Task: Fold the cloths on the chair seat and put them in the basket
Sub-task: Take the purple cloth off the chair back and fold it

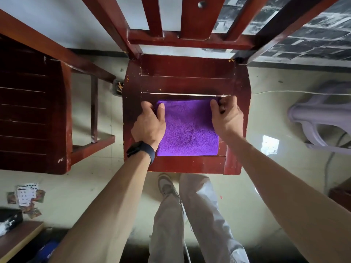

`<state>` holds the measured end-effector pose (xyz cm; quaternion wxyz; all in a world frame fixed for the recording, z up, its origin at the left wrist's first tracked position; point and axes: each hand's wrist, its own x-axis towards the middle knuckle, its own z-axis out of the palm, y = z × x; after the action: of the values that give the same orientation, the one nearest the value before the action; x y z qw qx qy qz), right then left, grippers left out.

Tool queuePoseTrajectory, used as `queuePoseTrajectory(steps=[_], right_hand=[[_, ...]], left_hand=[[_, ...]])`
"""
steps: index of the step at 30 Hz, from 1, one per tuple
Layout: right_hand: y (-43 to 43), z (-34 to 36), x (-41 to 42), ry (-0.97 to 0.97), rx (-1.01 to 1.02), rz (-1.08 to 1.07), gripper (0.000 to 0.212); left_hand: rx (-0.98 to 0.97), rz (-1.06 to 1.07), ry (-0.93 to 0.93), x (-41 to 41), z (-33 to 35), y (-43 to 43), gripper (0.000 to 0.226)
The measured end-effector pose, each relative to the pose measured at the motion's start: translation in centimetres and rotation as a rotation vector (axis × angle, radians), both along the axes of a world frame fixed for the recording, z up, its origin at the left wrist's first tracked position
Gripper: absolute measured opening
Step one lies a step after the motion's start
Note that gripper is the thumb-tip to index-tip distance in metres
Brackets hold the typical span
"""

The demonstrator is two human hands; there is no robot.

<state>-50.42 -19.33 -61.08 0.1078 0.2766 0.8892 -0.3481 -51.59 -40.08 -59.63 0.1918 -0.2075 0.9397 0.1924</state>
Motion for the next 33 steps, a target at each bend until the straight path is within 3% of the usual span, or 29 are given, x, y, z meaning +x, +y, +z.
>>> queuePoseTrajectory(steps=[2,5,8,10,12,18,23,29,31,33], right_hand=[[-0.5,0.4,0.5,0.102,0.075,-0.006,0.033],[-2.4,1.7,2.4,0.196,0.244,0.076,0.041],[-4.4,1.2,4.9,0.187,0.293,0.452,0.048],[-4.5,-0.4,5.4,0.095,0.317,0.629,0.056],[-3.9,-1.8,5.0,0.031,0.339,0.661,0.059],[-3.3,-1.7,5.3,-0.098,0.332,0.339,0.071],[-2.8,1.4,5.2,-0.165,0.208,0.036,0.074],[-1.8,3.5,2.4,-0.452,-0.269,-0.281,0.051],[-1.4,3.0,1.7,-0.465,-0.389,-0.371,0.054],[-0.7,2.7,1.4,-0.458,-0.447,-0.369,0.043]], left_hand=[[-0.012,-0.015,0.15,1.2,0.1,0.1,0.045],[-0.074,-0.298,0.335,4.2,0.0,1.4,0.046],[-0.058,-0.586,0.233,5.9,-1.1,2.1,0.062],[-0.072,-0.577,0.144,5.8,-2.5,1.5,0.068],[-0.076,-0.509,0.093,5.5,-3.5,0.9,0.07],[-0.033,-0.414,0.092,5.3,-3.3,1.2,0.075],[-0.021,-0.042,0.134,4.9,-0.7,-0.1,0.074],[0.378,0.461,-0.102,3.3,0.4,0.3,0.049],[0.475,0.598,-0.143,2.6,0.4,0.4,0.034],[0.594,0.664,-0.189,2.0,0.5,0.1,0.028]])
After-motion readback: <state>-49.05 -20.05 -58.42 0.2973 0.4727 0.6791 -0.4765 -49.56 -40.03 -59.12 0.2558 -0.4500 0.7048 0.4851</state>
